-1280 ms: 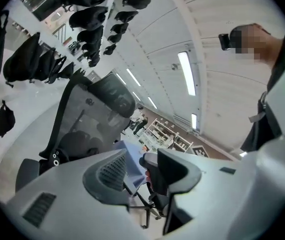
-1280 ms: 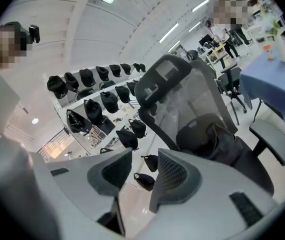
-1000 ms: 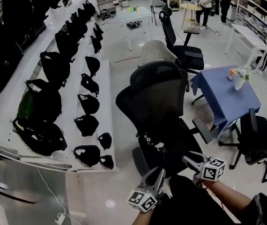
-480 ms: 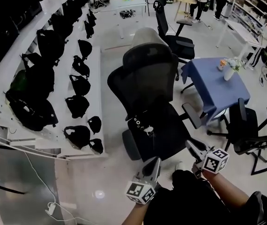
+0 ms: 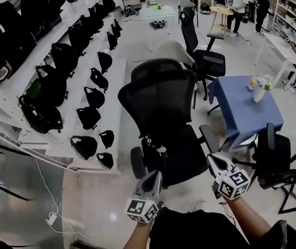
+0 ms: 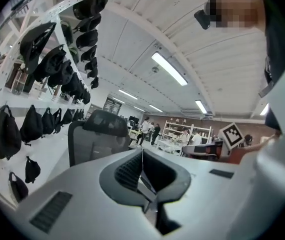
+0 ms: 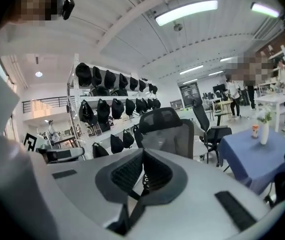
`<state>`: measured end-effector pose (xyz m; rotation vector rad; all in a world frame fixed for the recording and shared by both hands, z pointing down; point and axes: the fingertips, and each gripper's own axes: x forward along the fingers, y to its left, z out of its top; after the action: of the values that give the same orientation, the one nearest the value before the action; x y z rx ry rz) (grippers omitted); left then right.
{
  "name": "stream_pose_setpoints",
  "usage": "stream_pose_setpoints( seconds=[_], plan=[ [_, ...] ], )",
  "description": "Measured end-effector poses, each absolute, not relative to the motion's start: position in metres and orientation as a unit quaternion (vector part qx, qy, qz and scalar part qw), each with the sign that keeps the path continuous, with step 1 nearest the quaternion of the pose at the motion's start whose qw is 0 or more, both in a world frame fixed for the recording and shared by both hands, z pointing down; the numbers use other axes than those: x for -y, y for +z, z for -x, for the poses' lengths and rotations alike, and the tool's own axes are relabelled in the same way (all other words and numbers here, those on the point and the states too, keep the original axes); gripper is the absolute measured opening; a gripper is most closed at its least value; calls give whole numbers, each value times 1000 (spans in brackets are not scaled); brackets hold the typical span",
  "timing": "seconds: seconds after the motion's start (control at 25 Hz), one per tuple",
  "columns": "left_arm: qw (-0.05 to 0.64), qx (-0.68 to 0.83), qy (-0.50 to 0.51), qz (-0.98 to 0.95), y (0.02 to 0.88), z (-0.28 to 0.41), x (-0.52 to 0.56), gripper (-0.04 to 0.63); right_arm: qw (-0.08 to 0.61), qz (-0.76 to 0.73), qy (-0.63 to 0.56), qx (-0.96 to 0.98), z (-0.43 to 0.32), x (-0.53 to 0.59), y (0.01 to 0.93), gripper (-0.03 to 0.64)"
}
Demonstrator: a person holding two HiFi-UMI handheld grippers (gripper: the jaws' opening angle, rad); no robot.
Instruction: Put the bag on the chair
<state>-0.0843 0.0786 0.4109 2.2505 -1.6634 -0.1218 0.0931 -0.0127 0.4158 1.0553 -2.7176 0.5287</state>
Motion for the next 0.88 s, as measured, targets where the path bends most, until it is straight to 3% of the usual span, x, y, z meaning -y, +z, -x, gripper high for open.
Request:
stream_pose_setpoints(
  seconds=[0.12, 0.28, 0.88],
  plan=[
    [130, 575, -16, -807, 403, 37, -76, 11, 82, -350, 169, 918, -124, 21, 412, 0],
    [141, 609, -18, -781, 409, -5, -70, 11, 79, -337, 160, 924, -165, 25, 418, 0],
    [160, 666, -16, -728, 413, -52, -82, 11, 81, -312, 116, 940, -219, 20, 414, 0]
  ],
)
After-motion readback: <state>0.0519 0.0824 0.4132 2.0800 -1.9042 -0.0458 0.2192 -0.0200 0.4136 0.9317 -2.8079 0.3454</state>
